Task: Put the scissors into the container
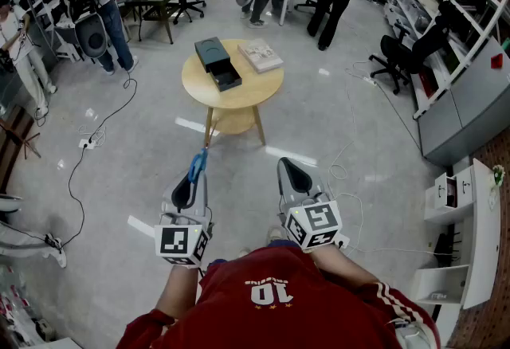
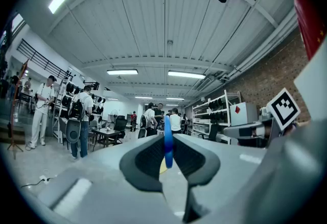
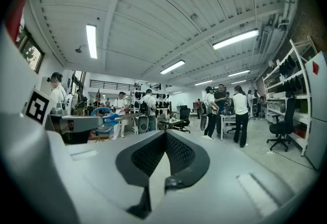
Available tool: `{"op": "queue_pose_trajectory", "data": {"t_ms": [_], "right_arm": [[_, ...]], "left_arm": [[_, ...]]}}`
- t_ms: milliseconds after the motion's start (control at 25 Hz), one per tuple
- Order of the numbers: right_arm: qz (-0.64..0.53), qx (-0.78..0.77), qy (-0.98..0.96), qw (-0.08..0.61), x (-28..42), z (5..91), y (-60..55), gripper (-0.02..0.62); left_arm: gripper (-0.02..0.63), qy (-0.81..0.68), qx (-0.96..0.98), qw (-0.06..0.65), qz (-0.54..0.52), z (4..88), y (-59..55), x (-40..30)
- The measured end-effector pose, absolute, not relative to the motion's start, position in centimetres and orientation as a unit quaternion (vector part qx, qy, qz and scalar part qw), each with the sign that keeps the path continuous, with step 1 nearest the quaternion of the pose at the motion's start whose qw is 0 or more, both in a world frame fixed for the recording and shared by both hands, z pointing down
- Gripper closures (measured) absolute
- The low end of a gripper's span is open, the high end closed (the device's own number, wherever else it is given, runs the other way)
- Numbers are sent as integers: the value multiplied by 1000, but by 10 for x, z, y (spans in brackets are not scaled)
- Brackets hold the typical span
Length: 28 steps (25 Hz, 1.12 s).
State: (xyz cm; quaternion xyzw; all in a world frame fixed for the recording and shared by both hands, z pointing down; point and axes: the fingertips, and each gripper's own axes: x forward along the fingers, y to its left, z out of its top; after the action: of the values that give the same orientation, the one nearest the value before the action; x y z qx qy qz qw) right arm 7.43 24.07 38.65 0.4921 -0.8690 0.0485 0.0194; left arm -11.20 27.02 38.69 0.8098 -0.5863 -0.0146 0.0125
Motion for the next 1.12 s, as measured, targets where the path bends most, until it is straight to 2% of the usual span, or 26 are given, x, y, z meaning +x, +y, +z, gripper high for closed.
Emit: {"op": "queue_pose_trajectory", "data": {"t_ms": [1120], "right_arm": [[49,507,-860,13,74,393,244,607]], "left_arm": [[555,-575,817,32,-35,391,265,-109]]}}
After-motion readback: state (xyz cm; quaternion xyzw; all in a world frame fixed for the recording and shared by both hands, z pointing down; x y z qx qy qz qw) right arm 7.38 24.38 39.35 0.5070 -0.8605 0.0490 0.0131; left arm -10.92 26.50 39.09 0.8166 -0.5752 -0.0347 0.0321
